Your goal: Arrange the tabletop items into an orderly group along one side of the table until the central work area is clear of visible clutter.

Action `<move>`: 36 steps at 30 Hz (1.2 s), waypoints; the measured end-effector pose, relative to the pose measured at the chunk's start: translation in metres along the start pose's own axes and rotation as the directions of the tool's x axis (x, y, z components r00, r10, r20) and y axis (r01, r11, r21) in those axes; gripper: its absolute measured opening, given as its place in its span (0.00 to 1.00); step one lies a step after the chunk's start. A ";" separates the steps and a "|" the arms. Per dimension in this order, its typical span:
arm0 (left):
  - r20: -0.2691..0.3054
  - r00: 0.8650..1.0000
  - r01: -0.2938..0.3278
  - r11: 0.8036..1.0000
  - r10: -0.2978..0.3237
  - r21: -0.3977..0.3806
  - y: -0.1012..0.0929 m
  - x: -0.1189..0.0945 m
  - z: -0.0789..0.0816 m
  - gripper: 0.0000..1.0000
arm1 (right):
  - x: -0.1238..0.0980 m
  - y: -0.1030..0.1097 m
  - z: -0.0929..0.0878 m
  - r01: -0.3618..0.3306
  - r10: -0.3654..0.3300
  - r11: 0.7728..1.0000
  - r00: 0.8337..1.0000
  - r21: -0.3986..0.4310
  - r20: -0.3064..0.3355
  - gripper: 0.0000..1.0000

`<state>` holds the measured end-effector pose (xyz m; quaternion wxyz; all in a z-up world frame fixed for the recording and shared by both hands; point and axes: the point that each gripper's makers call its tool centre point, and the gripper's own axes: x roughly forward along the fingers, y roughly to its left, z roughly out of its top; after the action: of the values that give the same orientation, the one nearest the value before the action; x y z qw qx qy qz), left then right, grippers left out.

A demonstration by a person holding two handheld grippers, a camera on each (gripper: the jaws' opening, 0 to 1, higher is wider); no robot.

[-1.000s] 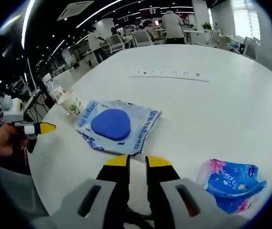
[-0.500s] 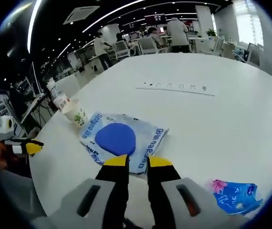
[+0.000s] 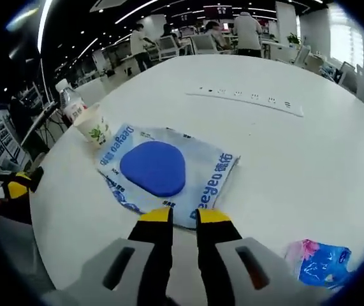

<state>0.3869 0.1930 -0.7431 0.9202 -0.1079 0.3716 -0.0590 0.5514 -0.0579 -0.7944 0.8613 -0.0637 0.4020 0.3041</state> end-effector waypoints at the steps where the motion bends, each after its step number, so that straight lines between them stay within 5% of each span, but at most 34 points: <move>1: 0.001 1.000 0.000 1.000 0.000 -0.001 -0.001 0.000 -0.001 0.18 | 0.000 0.001 0.002 -0.001 0.001 1.000 1.000 0.002 -0.001 0.13; 16: -0.049 0.994 0.102 0.994 -0.100 0.049 -0.033 -0.002 -0.013 0.24 | 0.002 -0.006 0.012 -0.019 0.019 1.000 1.000 0.014 -0.001 0.16; 27: -0.097 0.984 0.158 0.984 -0.150 0.081 -0.043 -0.012 -0.027 0.29 | -0.069 0.007 0.019 -0.046 0.044 0.999 0.995 0.023 0.087 0.24; 36: -0.113 0.974 0.207 0.971 -0.194 0.116 -0.054 -0.013 -0.029 0.32 | -0.102 -0.002 -0.007 0.001 -0.003 1.000 0.997 0.023 0.074 0.27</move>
<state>0.3557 0.1383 -0.7420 0.8945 -0.0829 0.4004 -0.1806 0.4983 -0.1102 -0.7247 0.8766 -0.0432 0.3731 0.3008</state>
